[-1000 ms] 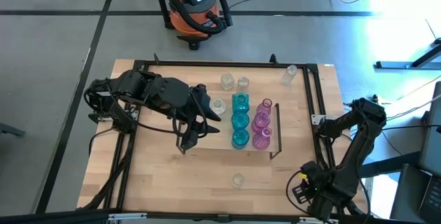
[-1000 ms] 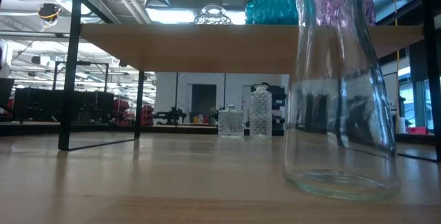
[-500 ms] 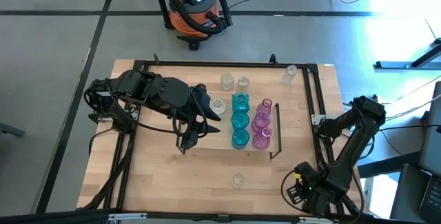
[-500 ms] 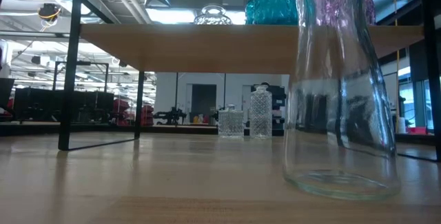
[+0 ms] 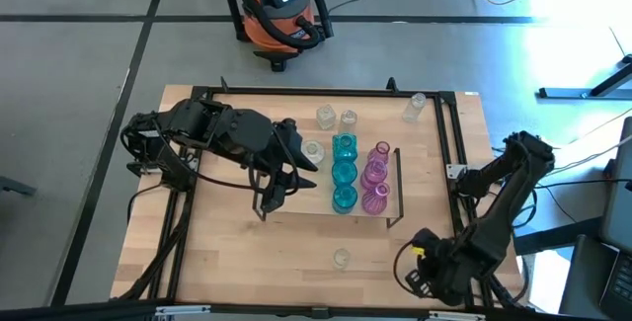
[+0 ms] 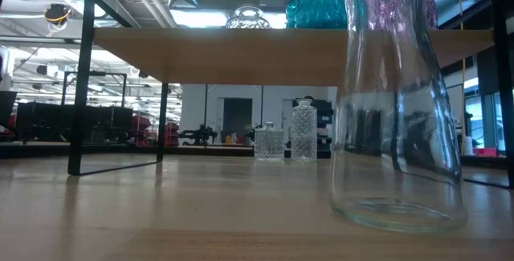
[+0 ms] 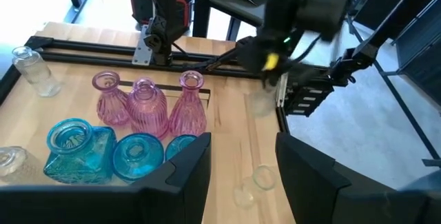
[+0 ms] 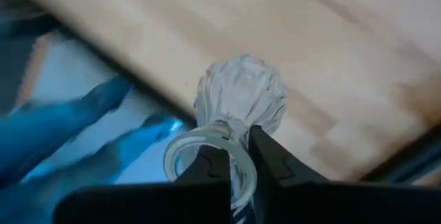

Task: Sort vases onto shelf
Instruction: Put the bottom right transparent vase on the shelf

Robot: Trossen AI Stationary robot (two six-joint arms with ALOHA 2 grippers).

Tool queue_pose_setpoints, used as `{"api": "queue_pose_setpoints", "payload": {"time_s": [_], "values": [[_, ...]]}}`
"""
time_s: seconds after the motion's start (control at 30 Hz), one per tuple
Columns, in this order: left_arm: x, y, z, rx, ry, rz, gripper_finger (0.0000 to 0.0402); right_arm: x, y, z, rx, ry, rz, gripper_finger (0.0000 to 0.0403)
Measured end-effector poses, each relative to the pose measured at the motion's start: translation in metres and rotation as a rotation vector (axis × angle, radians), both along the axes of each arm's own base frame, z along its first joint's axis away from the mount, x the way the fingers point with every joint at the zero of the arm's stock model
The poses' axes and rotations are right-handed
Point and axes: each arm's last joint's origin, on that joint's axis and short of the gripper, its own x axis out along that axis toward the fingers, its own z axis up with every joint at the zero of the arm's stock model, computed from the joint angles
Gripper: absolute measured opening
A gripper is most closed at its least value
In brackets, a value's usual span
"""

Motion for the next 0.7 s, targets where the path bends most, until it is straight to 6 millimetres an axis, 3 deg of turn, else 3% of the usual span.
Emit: {"api": "queue_pose_setpoints", "payload": {"time_s": [0.2,0.33,0.43,0.57,0.7], "values": [[0.000,0.000,0.000,0.000,0.000,0.000,0.0156,0.027,-0.013,0.092,0.119,-0.316,0.189,0.0005],[-0.001,0.000,-0.001,-0.007,0.015,-0.018,0.0156,0.043,-0.036,0.153,0.050,-0.621,0.264,0.0003],[-0.007,0.000,-0.002,-0.024,0.052,-0.045,0.0156,0.053,-0.058,0.187,-0.019,-0.778,0.295,0.0002],[-0.021,-0.002,0.004,-0.028,0.056,-0.066,0.0156,0.071,-0.083,0.208,-0.118,-0.875,0.327,0.0001],[-0.025,-0.005,0.011,0.059,-0.011,-0.072,0.0156,0.091,-0.109,0.205,-0.151,-0.839,0.348,0.0001]]}}
